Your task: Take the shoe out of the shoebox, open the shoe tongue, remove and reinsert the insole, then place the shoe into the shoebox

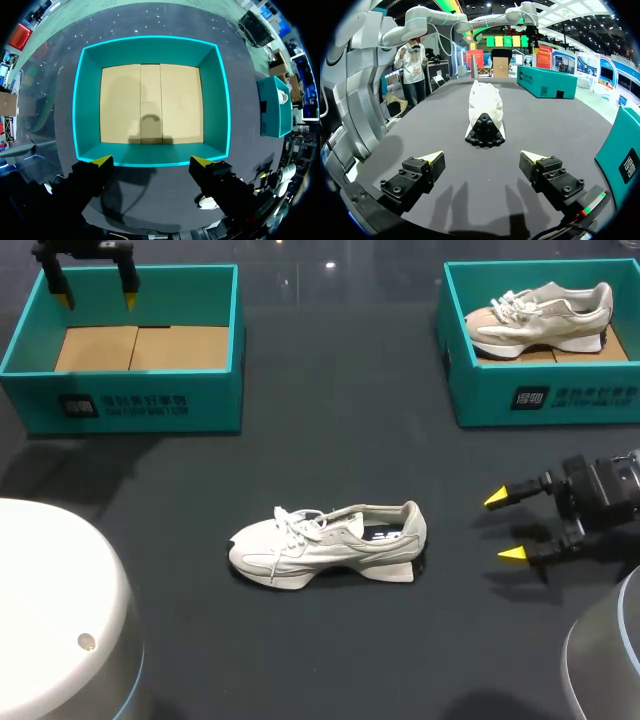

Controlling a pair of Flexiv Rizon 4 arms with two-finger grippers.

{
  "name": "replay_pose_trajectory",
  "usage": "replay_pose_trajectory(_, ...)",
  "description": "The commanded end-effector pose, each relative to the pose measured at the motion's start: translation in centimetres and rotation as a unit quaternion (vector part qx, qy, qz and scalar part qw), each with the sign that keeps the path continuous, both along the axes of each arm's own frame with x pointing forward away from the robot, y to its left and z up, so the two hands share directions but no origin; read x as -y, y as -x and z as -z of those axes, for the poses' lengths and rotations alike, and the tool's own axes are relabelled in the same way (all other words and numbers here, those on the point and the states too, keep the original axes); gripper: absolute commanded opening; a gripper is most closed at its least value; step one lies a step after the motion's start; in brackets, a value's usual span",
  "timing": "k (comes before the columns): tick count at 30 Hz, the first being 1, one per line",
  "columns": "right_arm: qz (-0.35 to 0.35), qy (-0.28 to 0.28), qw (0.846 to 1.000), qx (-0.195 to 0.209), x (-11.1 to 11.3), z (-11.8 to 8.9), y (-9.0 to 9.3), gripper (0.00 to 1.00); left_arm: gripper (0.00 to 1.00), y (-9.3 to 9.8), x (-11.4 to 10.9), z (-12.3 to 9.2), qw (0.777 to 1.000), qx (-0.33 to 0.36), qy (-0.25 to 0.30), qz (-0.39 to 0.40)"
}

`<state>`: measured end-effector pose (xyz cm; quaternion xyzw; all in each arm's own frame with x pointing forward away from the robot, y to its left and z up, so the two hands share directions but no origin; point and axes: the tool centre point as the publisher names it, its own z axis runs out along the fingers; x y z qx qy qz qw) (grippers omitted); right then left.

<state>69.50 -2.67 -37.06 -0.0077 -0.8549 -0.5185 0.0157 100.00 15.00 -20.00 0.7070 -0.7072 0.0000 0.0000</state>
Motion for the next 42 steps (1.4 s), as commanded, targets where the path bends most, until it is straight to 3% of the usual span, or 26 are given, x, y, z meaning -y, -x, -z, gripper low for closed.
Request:
replay_pose_trajectory(1,0.001,-0.003,1.0,-0.001,-1.4,0.7,-0.4,1.0,1.0,0.0,0.0,0.0,1.0,0.0,0.0,0.0)
replay_pose_trajectory(6,0.003,-0.028,1.0,-0.003,-2.6,1.2,-0.6,1.0,1.0,0.0,0.0,0.0,1.0,0.0,0.0,0.0)
replay_pose_trajectory(19,0.003,-0.028,1.0,-0.003,-2.6,1.2,-0.6,1.0,1.0,0.0,0.0,0.0,1.0,0.0,0.0,0.0)
replay_pose_trajectory(29,0.051,-0.022,0.998,-0.012,-5.1,2.6,-1.2,1.0,1.0,0.0,0.0,0.0,1.0,0.0,0.0,0.0)
replay_pose_trajectory(42,0.057,-0.033,0.998,-0.005,-7.3,3.0,-1.1,1.0,1.0,0.0,0.0,0.0,1.0,0.0,0.0,0.0)
